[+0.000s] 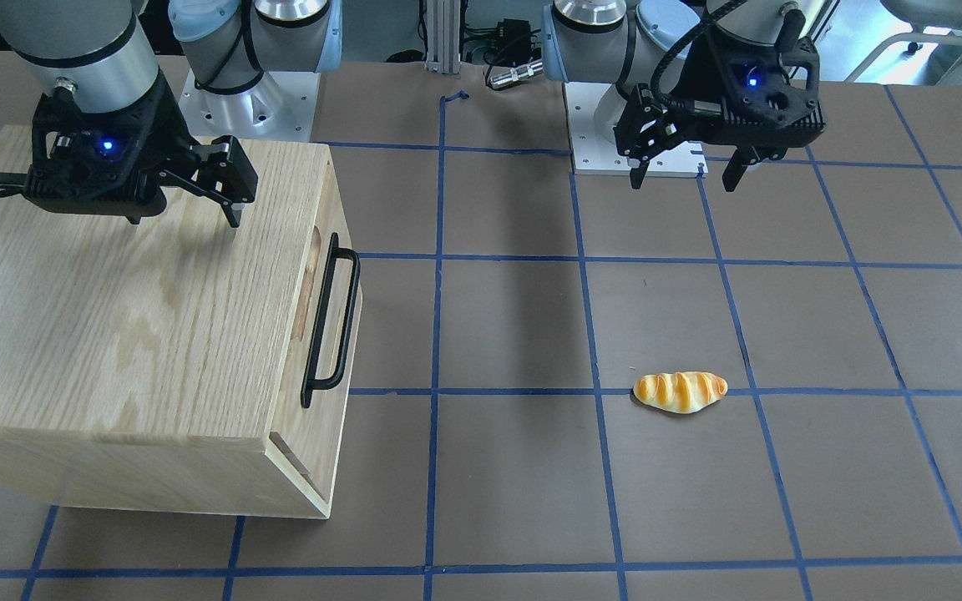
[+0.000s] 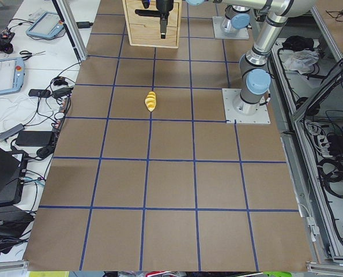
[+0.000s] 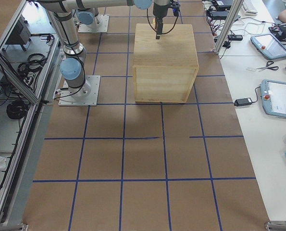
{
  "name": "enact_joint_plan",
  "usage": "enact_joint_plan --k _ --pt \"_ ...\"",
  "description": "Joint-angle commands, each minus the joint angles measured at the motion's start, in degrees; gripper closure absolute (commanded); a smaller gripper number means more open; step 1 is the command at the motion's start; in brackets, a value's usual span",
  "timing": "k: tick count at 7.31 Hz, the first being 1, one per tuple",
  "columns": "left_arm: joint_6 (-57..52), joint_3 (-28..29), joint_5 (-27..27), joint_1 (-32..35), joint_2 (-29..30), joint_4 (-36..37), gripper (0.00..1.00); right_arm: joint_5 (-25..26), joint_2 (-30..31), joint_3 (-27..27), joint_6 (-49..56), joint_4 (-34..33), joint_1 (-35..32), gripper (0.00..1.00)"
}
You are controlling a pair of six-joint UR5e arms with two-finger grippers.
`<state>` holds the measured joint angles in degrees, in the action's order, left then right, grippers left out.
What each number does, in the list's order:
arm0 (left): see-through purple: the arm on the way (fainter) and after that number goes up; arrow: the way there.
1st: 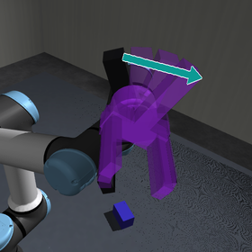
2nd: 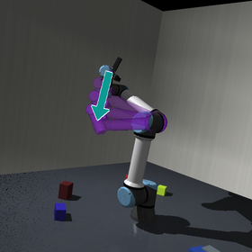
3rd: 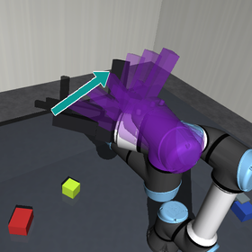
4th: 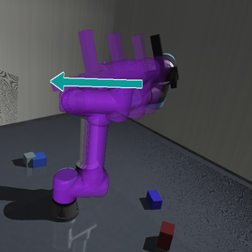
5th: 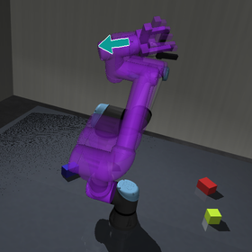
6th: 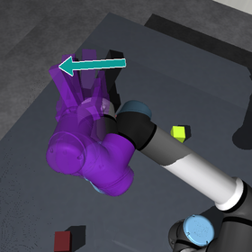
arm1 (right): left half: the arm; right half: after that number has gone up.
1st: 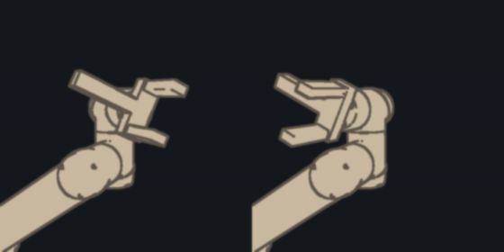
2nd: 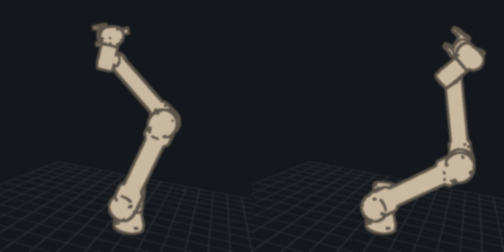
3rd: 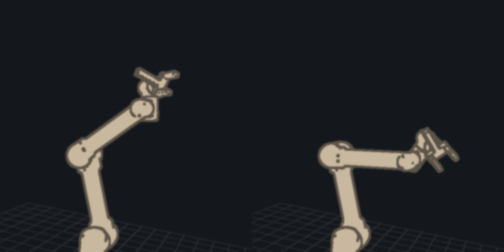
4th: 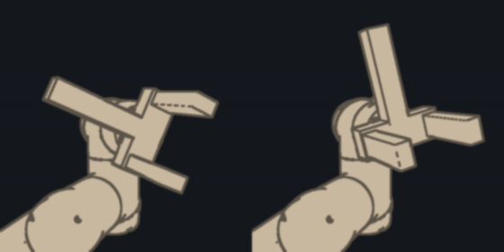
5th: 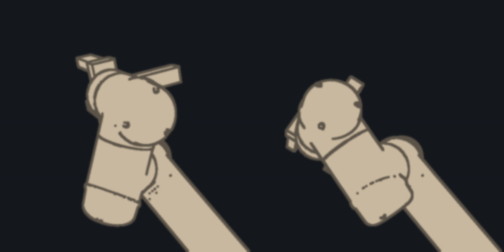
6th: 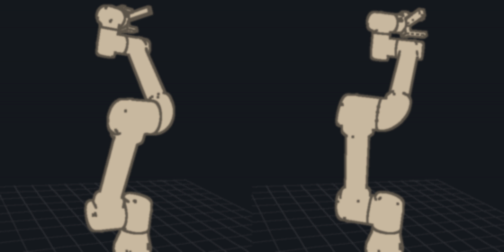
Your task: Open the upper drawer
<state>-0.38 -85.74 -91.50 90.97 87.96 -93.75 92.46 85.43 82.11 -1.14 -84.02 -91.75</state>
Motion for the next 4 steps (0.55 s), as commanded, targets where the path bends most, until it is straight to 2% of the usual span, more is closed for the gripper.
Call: enact_joint_plan --k 1,2,4 --pt "0.55 0.23 0.09 0.43 1.5 0.06 0.0 0.0 0.0 -0.02 0.0 0.0 -0.01 0.0" --pt "1.08 0.31 0.88 0.53 2.03 1.27 0.0 0.0 0.0 -0.02 0.0 0.0 -0.01 0.0" --pt "8.96 0.22 14.0 1.31 6.06 8.1 0.0 0.0 0.0 -0.02 0.0 0.0 0.07 0.0"
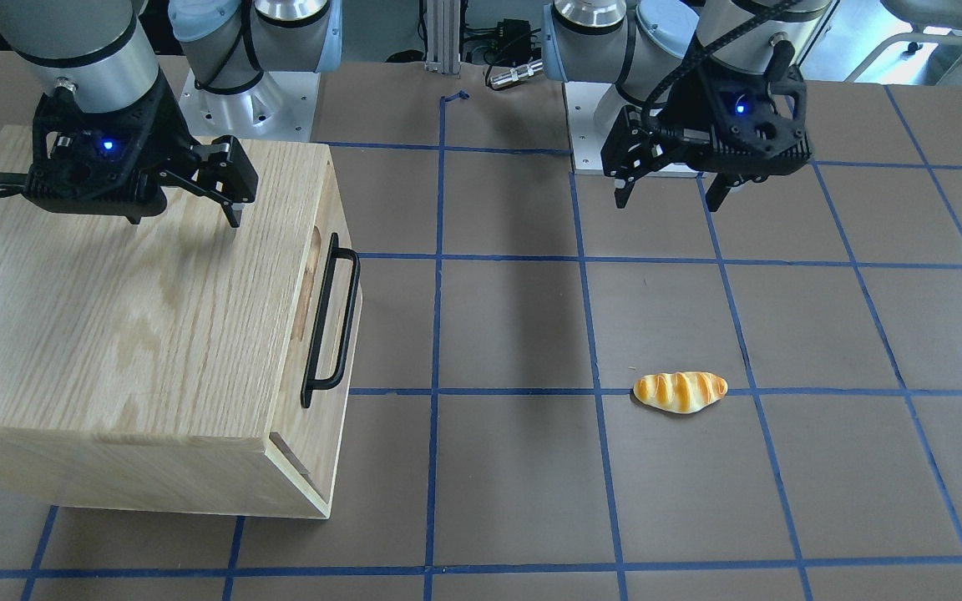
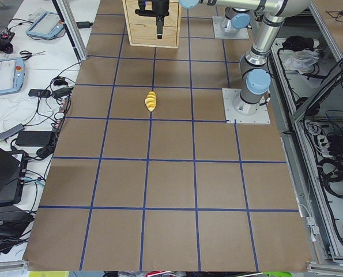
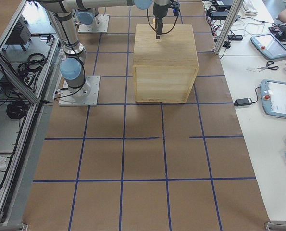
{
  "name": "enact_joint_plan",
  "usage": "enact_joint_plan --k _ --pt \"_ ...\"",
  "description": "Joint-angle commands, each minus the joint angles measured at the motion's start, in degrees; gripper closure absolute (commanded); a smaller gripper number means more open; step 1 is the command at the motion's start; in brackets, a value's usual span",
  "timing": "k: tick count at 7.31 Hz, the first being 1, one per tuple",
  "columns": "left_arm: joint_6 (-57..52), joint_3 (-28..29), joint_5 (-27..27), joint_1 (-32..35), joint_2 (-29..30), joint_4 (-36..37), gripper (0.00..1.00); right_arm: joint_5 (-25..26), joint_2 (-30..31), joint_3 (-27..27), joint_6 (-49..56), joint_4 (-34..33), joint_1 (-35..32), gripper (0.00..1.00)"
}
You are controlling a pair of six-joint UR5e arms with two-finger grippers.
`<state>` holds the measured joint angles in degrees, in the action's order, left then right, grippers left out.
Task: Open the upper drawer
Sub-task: 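Move the left gripper across toward the black drawer handle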
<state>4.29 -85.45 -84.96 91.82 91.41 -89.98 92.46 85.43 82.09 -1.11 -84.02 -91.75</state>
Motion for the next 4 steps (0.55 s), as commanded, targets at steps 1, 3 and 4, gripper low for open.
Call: enact_joint_plan --k 1,3,4 --pt "9.11 -0.15 13.01 1.59 5.67 8.38 0.0 0.0 0.0 0.0 -0.03 0.0 -0.01 0.0" --pt "17.74 -0.07 18.33 7.03 11.65 21.02 0.0 0.0 0.0 0.08 -0.03 0.0 -0.01 0.0" --pt "18.99 -0.06 19.12 9.05 14.38 25.51 0.0 0.0 0.0 0.0 -0.03 0.0 0.08 0.0"
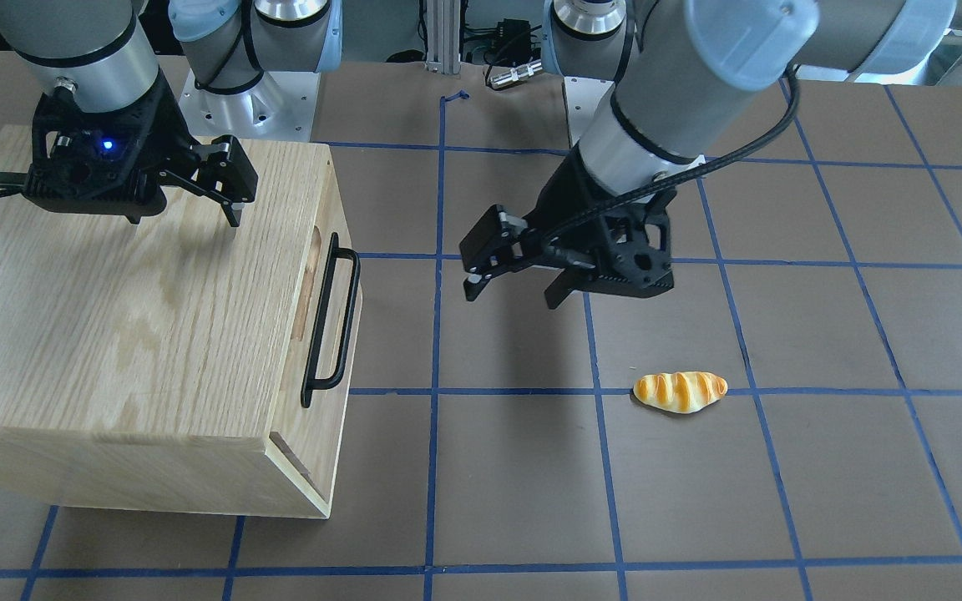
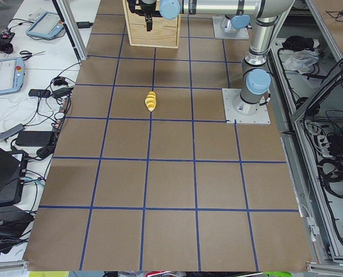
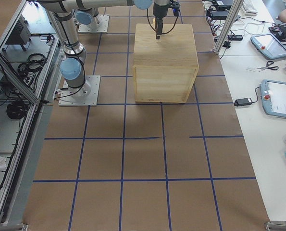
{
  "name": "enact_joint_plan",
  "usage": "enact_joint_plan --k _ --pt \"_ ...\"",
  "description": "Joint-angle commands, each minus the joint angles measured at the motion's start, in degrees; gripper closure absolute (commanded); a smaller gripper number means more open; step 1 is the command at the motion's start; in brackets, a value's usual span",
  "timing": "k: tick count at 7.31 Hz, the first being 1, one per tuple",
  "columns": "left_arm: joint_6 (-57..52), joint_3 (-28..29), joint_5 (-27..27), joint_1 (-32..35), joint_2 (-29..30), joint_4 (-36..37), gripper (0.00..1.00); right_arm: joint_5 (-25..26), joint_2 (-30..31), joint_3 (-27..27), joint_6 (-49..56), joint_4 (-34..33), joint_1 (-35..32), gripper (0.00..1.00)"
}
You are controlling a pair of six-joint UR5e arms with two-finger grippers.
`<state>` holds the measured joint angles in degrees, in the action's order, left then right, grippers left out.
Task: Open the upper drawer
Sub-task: 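Move the left gripper across toward the black drawer handle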
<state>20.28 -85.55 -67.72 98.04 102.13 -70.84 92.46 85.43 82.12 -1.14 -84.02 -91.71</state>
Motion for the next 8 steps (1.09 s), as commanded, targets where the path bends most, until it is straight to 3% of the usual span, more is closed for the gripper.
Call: enact_joint_plan --k 1,8 --pt "3.8 0.12 1.97 5.47 5.0 7.2 0.0 0.0 0.0 -0.03 0.08 0.0 0.04 0.0" --pt "5.47 0.38 3.82 9.36 8.96 11.34 0.0 0.0 0.0 -0.03 0.0 0.0 -0.05 0.0"
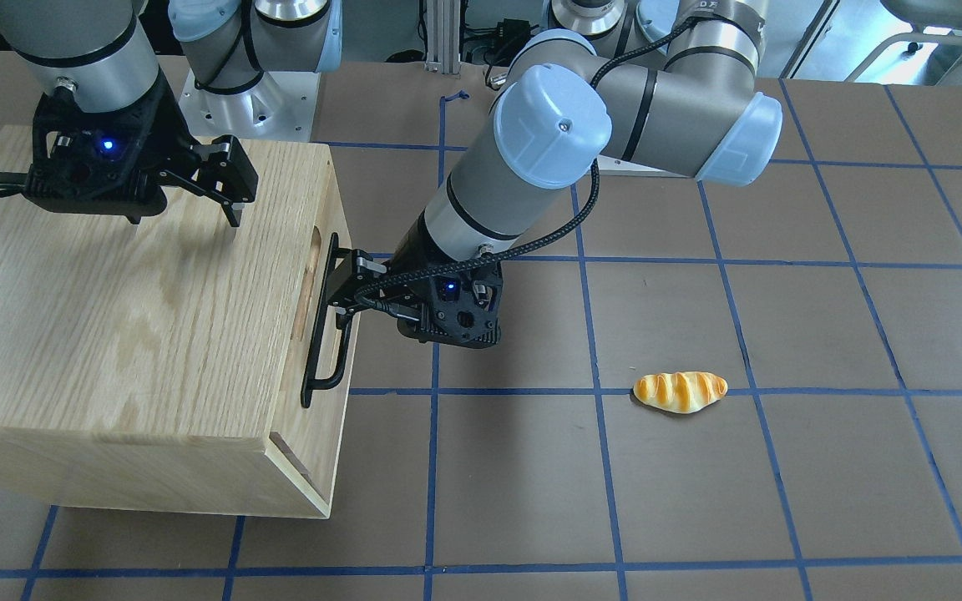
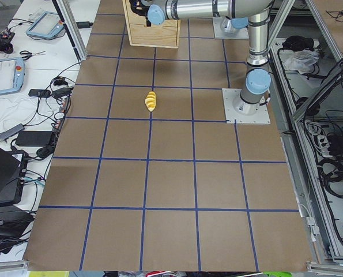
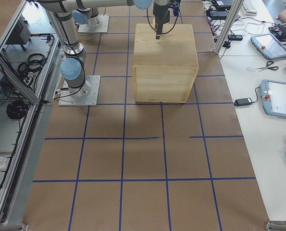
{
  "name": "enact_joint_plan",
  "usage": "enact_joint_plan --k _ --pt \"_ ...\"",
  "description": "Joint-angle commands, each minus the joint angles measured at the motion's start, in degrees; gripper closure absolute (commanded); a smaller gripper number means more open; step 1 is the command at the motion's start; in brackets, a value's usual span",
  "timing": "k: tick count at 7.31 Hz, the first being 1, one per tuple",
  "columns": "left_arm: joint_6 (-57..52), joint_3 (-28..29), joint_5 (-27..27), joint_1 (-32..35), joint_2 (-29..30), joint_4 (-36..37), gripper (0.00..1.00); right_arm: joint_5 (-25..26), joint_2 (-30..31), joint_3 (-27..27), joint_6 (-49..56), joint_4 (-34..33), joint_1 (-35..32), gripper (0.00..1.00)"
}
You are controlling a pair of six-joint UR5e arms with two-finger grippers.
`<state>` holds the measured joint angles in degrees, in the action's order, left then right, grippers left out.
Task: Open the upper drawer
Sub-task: 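Move the left gripper across toward the black drawer handle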
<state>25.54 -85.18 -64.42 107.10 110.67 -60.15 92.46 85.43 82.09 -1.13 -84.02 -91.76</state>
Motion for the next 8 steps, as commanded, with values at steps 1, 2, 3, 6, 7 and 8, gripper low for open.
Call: enact_joint_plan --k 1,2,3,6,7,8 --pt "-0.75 0.01 0.44 0.31 0.68 0.65 0.0 0.0 0.0 0.0 -0.01 0.0 0.0 0.0" --pt "-0.85 -0.33 0.35 0.31 0.68 0.65 0.0 0.0 0.0 0.0 0.08 0.0 0.0 0.0" --pt "-0.76 -0.6 0.35 0.31 1.03 0.73 0.0 0.0 0.0 0.0 -0.01 0.0 0.09 0.0" --pt "-0.93 -0.69 -0.09 0.39 1.21 0.74 0.0 0.0 0.0 0.09 0.08 0.0 0.09 0.0" --pt "-0.93 -0.6 -0.09 0.39 1.21 0.74 0.0 0.0 0.0 0.0 -0.01 0.0 0.0 0.0" --pt "-1.2 -0.69 -0.09 0.39 1.21 0.74 0.0 0.0 0.0 0.0 -0.01 0.0 0.09 0.0"
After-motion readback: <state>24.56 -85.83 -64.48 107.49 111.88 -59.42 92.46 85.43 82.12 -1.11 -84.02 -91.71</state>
